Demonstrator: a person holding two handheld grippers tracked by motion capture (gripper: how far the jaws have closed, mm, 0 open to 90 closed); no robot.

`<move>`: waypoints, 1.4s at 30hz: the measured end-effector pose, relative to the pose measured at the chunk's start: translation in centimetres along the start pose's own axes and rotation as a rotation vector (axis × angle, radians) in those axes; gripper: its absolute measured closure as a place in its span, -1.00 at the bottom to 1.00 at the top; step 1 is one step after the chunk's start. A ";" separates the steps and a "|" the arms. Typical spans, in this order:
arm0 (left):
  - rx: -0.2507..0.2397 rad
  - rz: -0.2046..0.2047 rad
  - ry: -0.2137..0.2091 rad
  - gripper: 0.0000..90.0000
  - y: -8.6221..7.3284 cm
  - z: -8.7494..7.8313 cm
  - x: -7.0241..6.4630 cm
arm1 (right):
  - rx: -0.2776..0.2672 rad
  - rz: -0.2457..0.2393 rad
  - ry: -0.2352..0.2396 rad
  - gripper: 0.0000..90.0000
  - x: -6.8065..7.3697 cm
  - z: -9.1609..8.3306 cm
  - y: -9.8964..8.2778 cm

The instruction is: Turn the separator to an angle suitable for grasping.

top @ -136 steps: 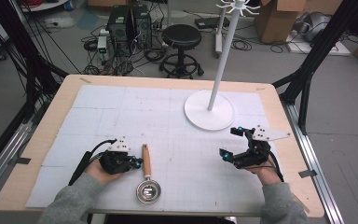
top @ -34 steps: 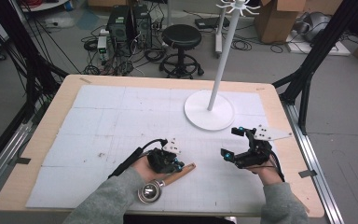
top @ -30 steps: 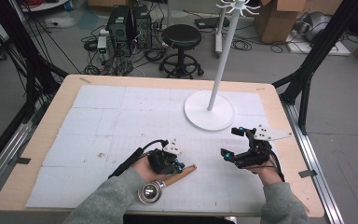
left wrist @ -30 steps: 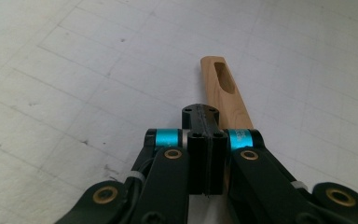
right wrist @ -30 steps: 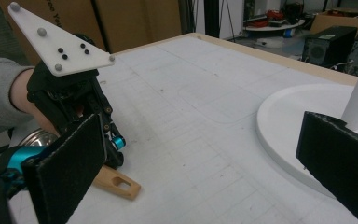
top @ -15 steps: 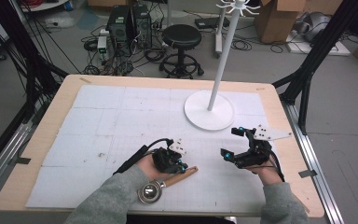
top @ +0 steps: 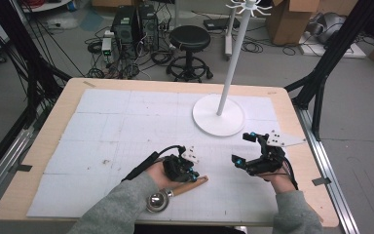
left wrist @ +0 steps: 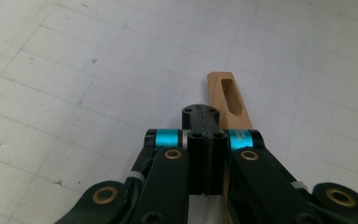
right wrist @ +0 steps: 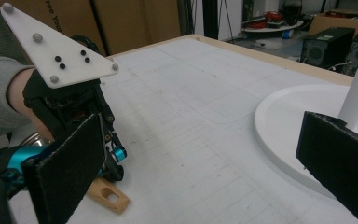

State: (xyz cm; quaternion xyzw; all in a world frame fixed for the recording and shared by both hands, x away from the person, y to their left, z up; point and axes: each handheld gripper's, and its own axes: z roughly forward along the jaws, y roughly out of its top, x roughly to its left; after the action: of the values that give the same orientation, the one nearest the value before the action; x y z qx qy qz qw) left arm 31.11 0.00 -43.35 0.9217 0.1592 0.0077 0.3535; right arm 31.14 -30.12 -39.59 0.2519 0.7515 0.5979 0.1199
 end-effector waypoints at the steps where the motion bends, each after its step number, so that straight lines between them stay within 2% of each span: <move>1: 0.003 0.002 -0.009 1.00 0.0 0.0 0.0 | 0.000 0.000 0.000 -0.98 0.0 0.0 0.0; 5: 0.016 0.024 -0.008 1.00 0.2 0.1 -0.4 | -0.003 0.005 0.003 -0.99 0.0 -0.1 0.0; 8: 0.010 0.021 -0.007 1.00 0.2 0.1 -0.5 | -0.007 0.006 0.002 -0.98 0.0 -0.1 0.0; 14: 0.018 0.044 -0.023 1.00 0.3 0.2 -1.1 | -0.013 0.008 -0.004 -0.98 -0.2 -0.4 0.0; 24: 0.004 0.053 -0.025 0.99 0.2 0.2 -0.9 | -0.008 0.012 -0.008 -0.98 -0.2 -0.5 -0.1; 26: -0.022 0.045 -0.014 0.99 0.3 -0.2 -1.0 | -0.011 0.014 -0.008 -0.98 -0.3 -0.5 -0.1; 29: -0.036 0.043 0.003 0.97 0.4 -1.0 -0.9 | -0.009 0.016 -0.007 -0.98 -0.3 -0.5 -0.2; 36: -0.058 0.062 -0.008 0.86 0.4 -2.3 -1.6 | -0.007 0.016 -0.006 -0.98 -0.2 -0.5 -0.2; 42: -0.085 0.060 -0.019 0.70 0.5 -3.7 -2.0 | -0.012 0.022 -0.011 -0.98 -0.2 -0.7 -0.2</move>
State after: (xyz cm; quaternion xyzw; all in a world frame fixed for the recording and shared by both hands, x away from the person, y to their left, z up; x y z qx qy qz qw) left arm 28.91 1.45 -40.10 0.9103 0.1279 0.0164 0.3934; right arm 30.96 -30.87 -39.62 0.2625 0.7443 0.6025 0.1191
